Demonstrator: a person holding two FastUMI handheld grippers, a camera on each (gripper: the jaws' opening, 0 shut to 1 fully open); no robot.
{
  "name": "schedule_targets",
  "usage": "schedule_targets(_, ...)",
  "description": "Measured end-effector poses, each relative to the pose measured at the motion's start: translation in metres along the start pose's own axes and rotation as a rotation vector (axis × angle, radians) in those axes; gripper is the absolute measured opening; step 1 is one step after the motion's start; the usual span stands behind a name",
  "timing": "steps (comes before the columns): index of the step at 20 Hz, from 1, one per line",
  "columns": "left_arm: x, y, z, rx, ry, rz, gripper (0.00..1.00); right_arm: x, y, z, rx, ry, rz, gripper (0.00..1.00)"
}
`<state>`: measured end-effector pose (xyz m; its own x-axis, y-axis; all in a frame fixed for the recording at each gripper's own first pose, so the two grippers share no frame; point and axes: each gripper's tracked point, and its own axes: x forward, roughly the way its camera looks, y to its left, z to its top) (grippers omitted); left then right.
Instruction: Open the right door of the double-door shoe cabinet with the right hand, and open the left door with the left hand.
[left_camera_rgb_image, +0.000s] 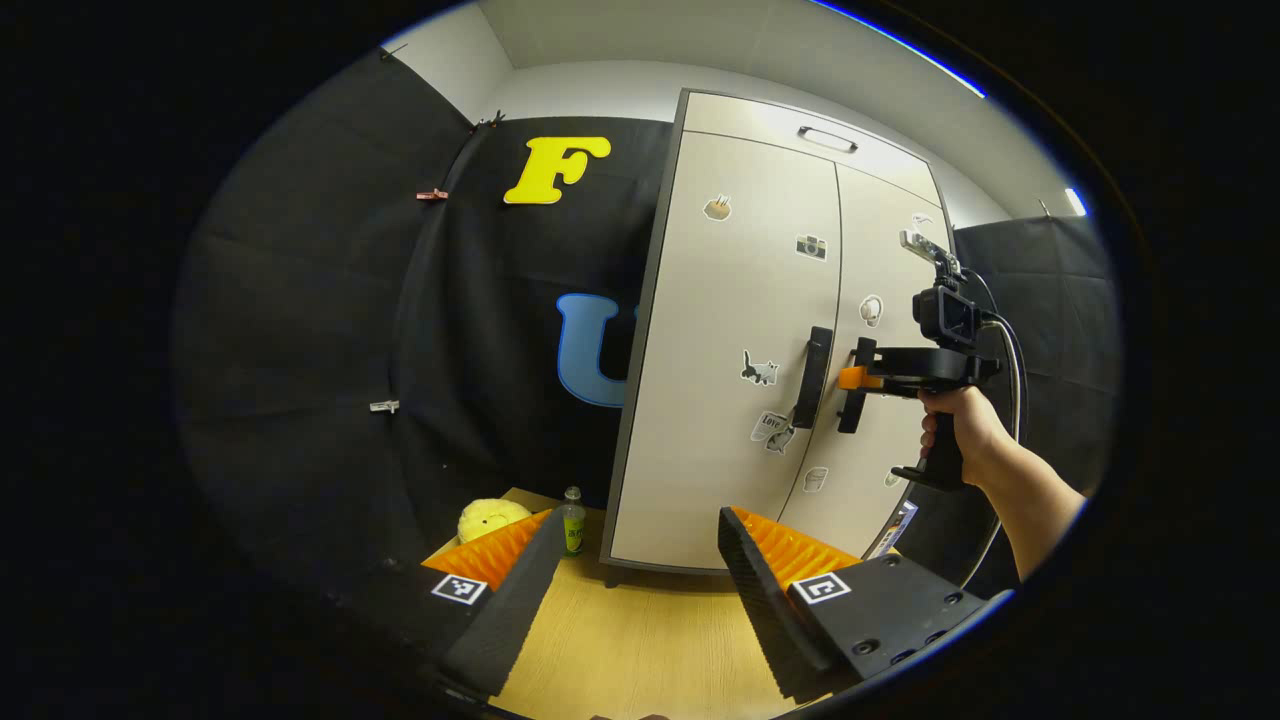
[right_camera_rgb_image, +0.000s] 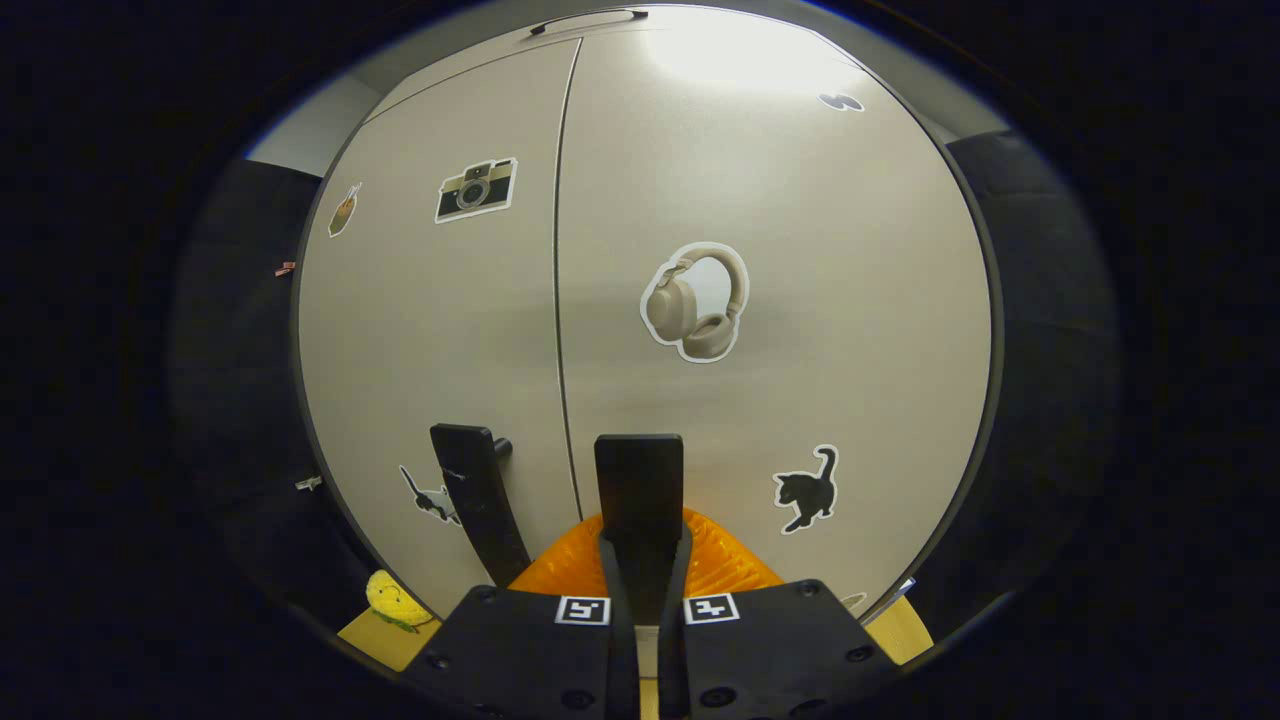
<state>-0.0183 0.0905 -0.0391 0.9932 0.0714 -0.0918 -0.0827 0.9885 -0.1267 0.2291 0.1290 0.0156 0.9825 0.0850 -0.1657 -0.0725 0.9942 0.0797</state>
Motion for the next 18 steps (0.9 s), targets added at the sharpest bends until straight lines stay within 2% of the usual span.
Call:
schedule_targets(8,-0.014,-0.004,0.004,0.006,-0.009,-0.023,0.95,-0.021,-0.007,0.001,0.016,-0.018,0.028,0.12)
schedule_targets(18,-0.006,-0.034,0.003,0.008,0.007,-0.106,0.95,-0.054,-0.026,0.004,0.008,-0.033,0.043,0.11)
